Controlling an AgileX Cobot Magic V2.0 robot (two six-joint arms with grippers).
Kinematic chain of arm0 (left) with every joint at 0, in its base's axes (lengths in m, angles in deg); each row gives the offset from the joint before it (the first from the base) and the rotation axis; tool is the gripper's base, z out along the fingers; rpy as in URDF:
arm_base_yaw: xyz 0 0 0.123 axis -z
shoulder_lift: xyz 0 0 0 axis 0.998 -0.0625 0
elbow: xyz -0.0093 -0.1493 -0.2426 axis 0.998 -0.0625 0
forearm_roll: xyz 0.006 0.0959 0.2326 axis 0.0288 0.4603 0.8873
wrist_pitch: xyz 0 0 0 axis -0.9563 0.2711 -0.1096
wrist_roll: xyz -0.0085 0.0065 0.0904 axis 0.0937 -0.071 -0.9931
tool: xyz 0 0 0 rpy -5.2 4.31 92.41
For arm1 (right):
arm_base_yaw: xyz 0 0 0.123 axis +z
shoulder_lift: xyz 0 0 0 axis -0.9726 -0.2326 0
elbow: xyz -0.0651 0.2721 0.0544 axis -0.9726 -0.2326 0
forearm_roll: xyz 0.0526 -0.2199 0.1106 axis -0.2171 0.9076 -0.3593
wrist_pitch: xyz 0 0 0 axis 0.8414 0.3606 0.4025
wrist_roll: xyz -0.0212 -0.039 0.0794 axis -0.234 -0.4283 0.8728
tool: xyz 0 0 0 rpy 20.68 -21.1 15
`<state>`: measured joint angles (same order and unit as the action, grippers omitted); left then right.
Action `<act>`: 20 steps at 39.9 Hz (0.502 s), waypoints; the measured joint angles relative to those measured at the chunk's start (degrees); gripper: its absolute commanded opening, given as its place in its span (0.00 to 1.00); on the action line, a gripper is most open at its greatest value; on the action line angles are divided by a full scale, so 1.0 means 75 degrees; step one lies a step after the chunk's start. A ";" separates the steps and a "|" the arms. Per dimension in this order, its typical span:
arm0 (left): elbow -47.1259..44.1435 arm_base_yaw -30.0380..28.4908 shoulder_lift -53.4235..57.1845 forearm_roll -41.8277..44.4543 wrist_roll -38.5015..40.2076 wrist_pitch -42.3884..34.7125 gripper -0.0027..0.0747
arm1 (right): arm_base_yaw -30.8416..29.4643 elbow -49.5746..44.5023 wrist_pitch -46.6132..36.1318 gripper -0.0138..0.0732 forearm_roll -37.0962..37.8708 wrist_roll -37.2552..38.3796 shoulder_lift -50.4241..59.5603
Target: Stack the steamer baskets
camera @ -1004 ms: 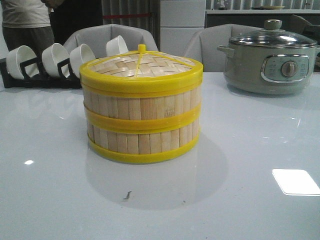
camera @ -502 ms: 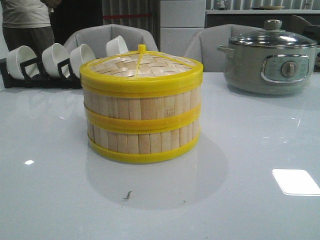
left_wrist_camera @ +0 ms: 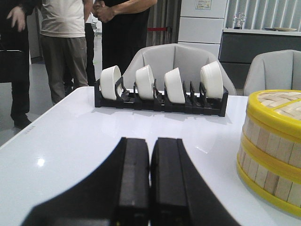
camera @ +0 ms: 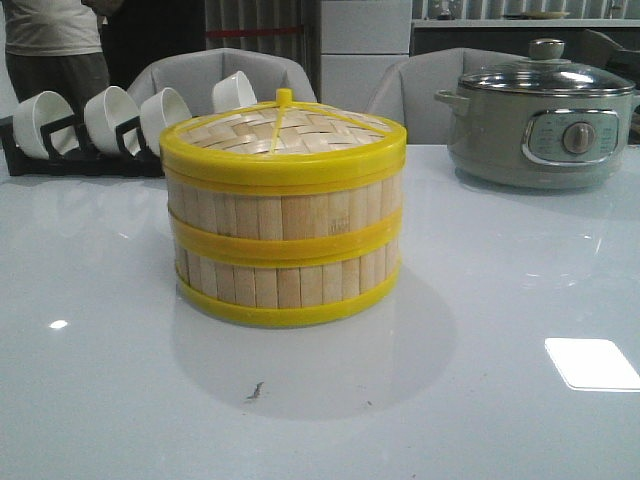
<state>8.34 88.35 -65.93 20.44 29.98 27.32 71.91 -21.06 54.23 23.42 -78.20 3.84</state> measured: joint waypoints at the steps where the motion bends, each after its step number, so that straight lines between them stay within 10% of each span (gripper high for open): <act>1: 0.0000 0.0000 0.0000 0.0000 0.0000 0.0000 0.15 | 0.0000 0.0000 -0.0017 0.24 0.0000 0.0000 0.0000; 20: 0.0000 0.0000 0.0000 0.0000 0.0000 0.0000 0.15 | 0.0000 0.0000 -0.0021 0.24 0.0215 0.0005 0.0000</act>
<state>8.34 88.35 -65.93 20.44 29.98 27.32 71.91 -21.06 54.08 25.03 -78.16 3.84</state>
